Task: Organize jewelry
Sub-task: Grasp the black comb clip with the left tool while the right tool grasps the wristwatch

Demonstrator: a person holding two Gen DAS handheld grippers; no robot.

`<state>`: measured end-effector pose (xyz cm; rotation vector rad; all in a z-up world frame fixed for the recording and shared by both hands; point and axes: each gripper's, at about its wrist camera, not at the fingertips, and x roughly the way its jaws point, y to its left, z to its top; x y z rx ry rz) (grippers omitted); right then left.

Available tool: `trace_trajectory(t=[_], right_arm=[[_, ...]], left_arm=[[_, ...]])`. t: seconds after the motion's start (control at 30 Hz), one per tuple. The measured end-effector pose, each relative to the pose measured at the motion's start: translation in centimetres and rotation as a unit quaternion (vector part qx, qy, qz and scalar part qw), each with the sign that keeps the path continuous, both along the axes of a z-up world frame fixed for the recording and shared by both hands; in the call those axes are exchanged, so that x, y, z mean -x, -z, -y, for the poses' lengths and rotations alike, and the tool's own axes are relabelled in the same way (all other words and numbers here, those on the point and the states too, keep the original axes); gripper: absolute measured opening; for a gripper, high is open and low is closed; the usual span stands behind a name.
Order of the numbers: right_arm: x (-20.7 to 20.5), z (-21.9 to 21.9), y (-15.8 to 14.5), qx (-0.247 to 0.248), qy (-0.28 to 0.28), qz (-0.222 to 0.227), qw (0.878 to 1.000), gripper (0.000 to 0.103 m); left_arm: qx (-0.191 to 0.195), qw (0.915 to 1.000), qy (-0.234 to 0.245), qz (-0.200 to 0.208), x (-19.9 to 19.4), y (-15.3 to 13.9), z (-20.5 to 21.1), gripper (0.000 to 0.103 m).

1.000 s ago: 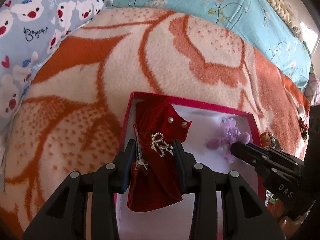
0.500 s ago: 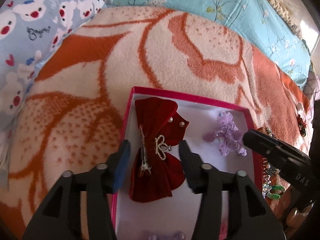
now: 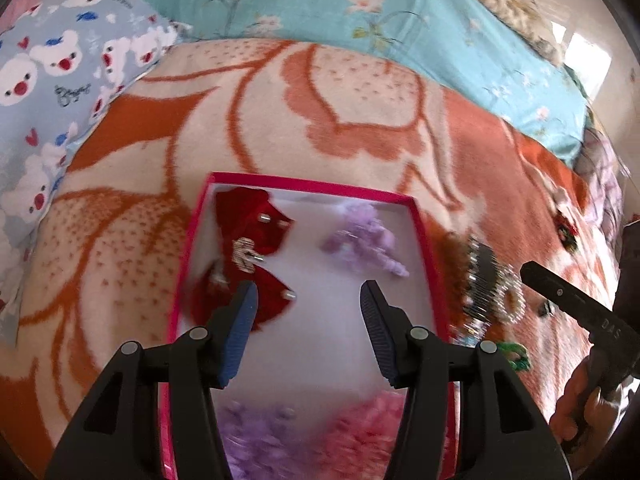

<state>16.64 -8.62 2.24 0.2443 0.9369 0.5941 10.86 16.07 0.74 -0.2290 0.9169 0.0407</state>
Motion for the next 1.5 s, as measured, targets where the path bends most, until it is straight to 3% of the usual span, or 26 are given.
trace_trajectory(t=[0.33, 0.7, 1.1, 1.5], right_arm=[[3.0, 8.7, 0.2, 0.005, 0.073, -0.011, 0.997, 0.039], [5.2, 14.4, 0.9, 0.015, 0.116, -0.026, 0.993, 0.040], [5.2, 17.6, 2.1, 0.030, 0.150, -0.041, 0.987, 0.043], [2.4, 17.3, 5.3, 0.052, 0.158, -0.072, 0.983, 0.050]], left_arm=[[0.003, 0.9980, 0.063, -0.001, 0.6, -0.4, 6.7, 0.058], [0.000, 0.9944, 0.106, -0.005, -0.2, -0.6, 11.0, 0.058], [-0.010, 0.9917, 0.126, -0.021, -1.7, 0.2, 12.5, 0.058], [-0.032, 0.9854, 0.163, -0.037, -4.5, 1.6, 15.3, 0.058]])
